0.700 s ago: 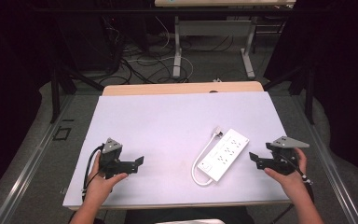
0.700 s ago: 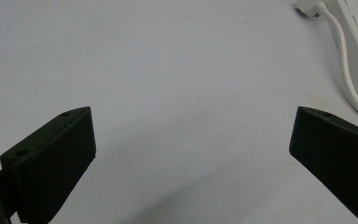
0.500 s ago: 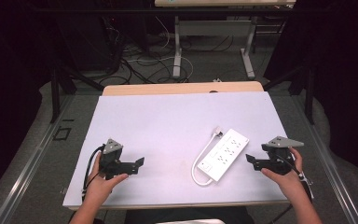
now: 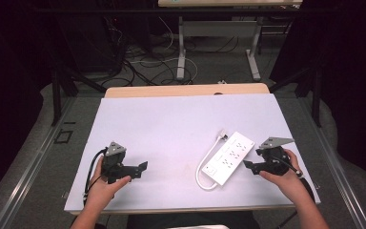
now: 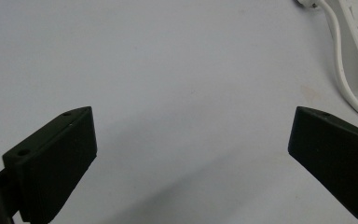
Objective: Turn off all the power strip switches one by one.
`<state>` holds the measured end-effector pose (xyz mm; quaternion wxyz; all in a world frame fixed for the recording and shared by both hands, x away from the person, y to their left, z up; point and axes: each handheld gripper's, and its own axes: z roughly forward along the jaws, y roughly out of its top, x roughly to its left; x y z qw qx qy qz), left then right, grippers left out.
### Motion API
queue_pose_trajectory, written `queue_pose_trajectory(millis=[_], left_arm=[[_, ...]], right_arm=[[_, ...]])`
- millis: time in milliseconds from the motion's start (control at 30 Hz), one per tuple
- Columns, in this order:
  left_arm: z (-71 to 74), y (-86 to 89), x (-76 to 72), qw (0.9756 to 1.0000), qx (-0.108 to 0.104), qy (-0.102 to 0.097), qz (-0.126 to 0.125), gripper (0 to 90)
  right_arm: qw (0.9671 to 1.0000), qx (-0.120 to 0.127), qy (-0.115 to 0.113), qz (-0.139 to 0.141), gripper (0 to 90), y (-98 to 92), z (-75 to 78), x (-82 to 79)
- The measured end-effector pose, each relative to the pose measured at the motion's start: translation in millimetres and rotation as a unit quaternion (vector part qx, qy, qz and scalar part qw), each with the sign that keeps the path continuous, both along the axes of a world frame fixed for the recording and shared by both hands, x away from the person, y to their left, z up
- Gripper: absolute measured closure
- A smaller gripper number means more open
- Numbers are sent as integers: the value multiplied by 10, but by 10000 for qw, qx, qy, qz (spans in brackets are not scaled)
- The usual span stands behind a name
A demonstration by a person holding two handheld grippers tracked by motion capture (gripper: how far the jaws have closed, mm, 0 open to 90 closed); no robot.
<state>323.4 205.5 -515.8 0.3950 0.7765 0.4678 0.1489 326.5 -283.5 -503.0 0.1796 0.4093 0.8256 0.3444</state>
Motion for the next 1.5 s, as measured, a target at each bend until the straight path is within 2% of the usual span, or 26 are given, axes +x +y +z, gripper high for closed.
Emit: queue_pose_trajectory(millis=[133, 167, 300, 433, 500, 567, 600, 733, 767, 833, 867, 900, 967, 1033, 1100, 1167, 1300, 1333, 1367, 1400, 1467, 1500], left_arm=[[8, -3, 1, 10000, 9, 6, -35, 18], [14, 0, 1, 10000, 66, 5, -56, 21], [15, -9, -2, 10000, 42, 28, -66, 29], [13, -15, -4, 10000, 7, 53, -62, 31], [11, -18, -3, 10000, 23, 46, -68, 32], [7, -20, 0, 10000, 18, 37, -82, 32], [5, -26, -3, 10000, -15, 55, -65, 32], [5, -23, 0, 9999, 52, 14, -99, 33], [4, -24, 0, 9999, 52, 17, -104, 33], [2, -31, -5, 9999, 20, 48, -100, 34], [2, -31, -6, 9999, 29, 51, -102, 34], [1, -31, -5, 9999, 29, 49, -107, 34], [1, -31, -6, 9999, 18, 50, -110, 34], [0, -28, -6, 9999, 22, 53, -113, 34], [-4, -29, -8, 9999, -10, 87, -93, 34], [-6, -25, -6, 9999, 6, 84, -91, 34], [-9, -25, -4, 9999, 0, 84, -96, 35], [-10, -25, -3, 9999, -3, 85, -97, 35], [-12, -25, -3, 9999, -1, 86, -96, 36], [-12, -26, -3, 9999, 1, 87, -95, 36], [-16, -30, -7, 9999, -36, 112, -80, 36], [-16, -29, -6, 9999, -26, 115, -82, 36]], right_arm=[[9998, -23, 70, 160, 342, 76, 9, 7], [9998, -41, 81, 181, 346, 101, 8, 10], [9992, -208, 167, 305, 360, 175, 26, 34], [9988, -197, 192, 395, 363, 214, 34, 43], [9981, -266, 276, 485, 363, 247, 42, 49], [9973, -351, 241, 605, 362, 308, 47, 46], [9965, -396, 320, 665, 361, 328, 62, 42], [9942, -545, 415, 825, 358, 424, 92, 46], [9937, -595, 368, 879, 358, 443, 98, 57], [9936, -642, 389, 846, 358, 464, 113, 60], [9933, -668, 297, 899, 358, 499, 117, 80], [9933, -668, 297, 899, 358, 499, 117, 80], [9917, -752, 438, 950, 350, 545, 132, 100], [9921, -720, 382, 956, 348, 562, 120, 112], [9909, -770, 504, 977, 348, 594, 128, 124], [9915, -753, 453, 962, 349, 633, 117, 137], [9915, -676, 599, 938, 349, 710, 115, 156], [9920, -610, 763, 798, 349, 741, 114, 142], [9910, -650, 719, 925, 360, 772, 100, 188], [9910, -650, 719, 925, 360, 772, 100, 188], [9901, -609, 906, 884, 371, 838, 110, 198], [9898, -597, 931, 897, 371, 856, 114, 205]])
